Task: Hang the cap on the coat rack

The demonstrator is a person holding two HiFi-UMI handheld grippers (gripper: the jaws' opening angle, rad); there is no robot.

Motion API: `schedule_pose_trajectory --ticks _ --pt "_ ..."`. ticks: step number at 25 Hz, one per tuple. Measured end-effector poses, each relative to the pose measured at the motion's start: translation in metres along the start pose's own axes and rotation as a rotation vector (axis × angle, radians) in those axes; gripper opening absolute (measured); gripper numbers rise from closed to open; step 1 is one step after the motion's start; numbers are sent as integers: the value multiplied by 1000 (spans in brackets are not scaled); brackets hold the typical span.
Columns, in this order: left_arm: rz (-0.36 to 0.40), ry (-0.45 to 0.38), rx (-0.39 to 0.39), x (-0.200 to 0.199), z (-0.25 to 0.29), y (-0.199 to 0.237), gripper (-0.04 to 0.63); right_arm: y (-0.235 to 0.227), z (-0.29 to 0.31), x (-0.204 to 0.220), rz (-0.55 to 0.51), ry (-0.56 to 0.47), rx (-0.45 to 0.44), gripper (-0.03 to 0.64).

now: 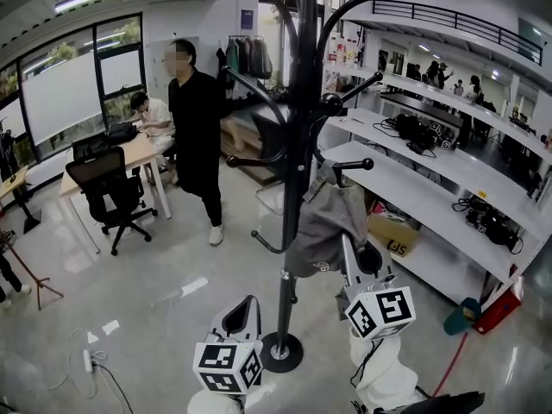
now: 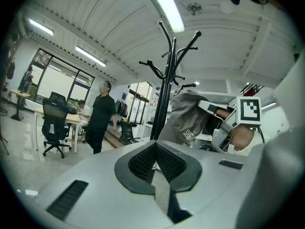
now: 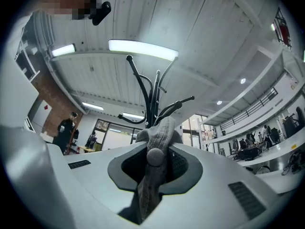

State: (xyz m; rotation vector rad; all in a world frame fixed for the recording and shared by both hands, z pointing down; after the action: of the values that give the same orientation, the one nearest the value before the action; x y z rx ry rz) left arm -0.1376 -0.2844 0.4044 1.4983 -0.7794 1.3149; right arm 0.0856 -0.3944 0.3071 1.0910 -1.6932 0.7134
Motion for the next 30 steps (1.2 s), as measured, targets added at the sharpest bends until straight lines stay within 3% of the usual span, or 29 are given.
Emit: schedule_pose_trajectory --ticks 12,19,30 --pt "-8 18 24 6 -6 -7 0 18 -15 19 -20 70 -42 48" --pt "-1 29 23 8 -19 -10 0 26 -29 28 -5 101 -23 89" --pt "6 63 48 25 -25 -26 0 28 -69 55 38 190 -3 97"
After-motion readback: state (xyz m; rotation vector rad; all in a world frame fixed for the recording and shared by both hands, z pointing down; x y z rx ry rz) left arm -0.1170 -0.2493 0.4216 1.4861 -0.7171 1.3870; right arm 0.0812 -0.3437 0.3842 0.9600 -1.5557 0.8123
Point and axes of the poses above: the fingertips, and each gripper's own axes: z forward along the fingers, y to its left, x out of its underside, the point moved 8 cm from there along -z, backward along the fingers, and after that the axes turned 10 degrees about x, right-handed, at the moved point
